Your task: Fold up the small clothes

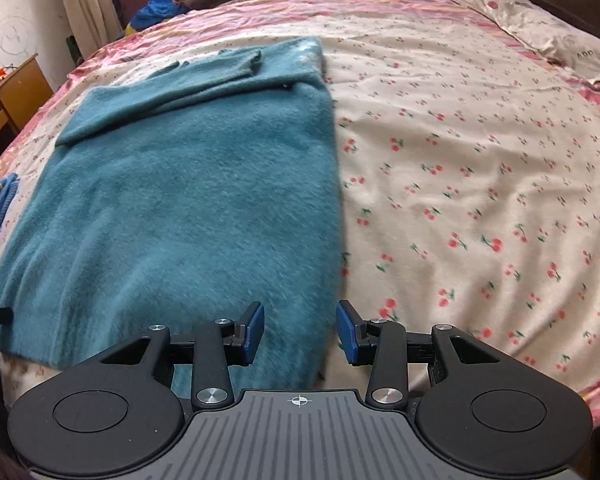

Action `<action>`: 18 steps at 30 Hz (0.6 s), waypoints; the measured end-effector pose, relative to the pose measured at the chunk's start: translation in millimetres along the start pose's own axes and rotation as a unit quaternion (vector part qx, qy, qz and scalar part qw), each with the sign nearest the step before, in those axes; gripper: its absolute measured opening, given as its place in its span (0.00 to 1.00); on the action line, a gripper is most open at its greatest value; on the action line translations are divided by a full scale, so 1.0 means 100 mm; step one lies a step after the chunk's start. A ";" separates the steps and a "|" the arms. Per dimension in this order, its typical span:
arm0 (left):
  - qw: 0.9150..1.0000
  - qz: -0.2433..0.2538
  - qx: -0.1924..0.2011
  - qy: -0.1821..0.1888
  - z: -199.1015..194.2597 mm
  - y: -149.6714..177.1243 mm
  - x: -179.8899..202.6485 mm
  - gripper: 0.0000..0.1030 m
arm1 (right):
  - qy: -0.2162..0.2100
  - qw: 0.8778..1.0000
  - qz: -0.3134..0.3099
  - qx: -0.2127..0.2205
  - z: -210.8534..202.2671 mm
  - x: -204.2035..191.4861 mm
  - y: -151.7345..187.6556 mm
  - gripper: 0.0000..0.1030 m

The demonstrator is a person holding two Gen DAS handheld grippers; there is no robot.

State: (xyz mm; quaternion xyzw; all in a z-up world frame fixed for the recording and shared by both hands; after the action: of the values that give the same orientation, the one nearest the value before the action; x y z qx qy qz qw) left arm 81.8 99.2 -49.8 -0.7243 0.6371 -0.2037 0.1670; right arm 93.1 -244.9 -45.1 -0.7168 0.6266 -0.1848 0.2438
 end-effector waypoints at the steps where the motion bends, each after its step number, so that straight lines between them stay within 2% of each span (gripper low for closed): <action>1: 1.000 -0.002 -0.003 -0.001 0.01 0.00 0.00 0.68 | 0.002 1.000 0.000 -0.003 0.00 0.02 0.02 0.38; 7: 1.000 -0.012 -0.008 -0.003 -0.03 0.02 -0.05 0.68 | -0.031 0.999 0.012 -0.026 0.07 -0.02 0.12 0.38; 11: 1.000 -0.021 -0.007 -0.003 -0.09 0.05 -0.11 0.68 | -0.034 0.999 0.005 -0.029 0.07 -0.07 0.15 0.39; 13: 1.000 -0.029 -0.004 0.003 -0.13 0.06 -0.14 0.68 | -0.045 0.998 0.013 -0.033 0.07 -0.07 0.16 0.42; 18: 0.999 -0.049 0.003 0.018 -0.19 0.06 -0.19 0.68 | -0.060 0.997 0.026 -0.040 0.08 -0.06 0.19 0.42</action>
State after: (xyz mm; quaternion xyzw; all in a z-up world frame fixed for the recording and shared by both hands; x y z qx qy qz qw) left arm 65.2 117.8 -37.7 -0.7502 0.6033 -0.2267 0.1475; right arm 81.6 -240.0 -62.9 -0.7193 0.6361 -0.1098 0.2566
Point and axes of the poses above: each gripper's, at about its wrist camera, not at the fingertips, and z roughly the way its jaws point, x to its right, y to its underside, the point moved 5 cm from there along z, roughly the way its jaws point, and after that the axes turned 8 degrees about -z, right-handed, at the moved point
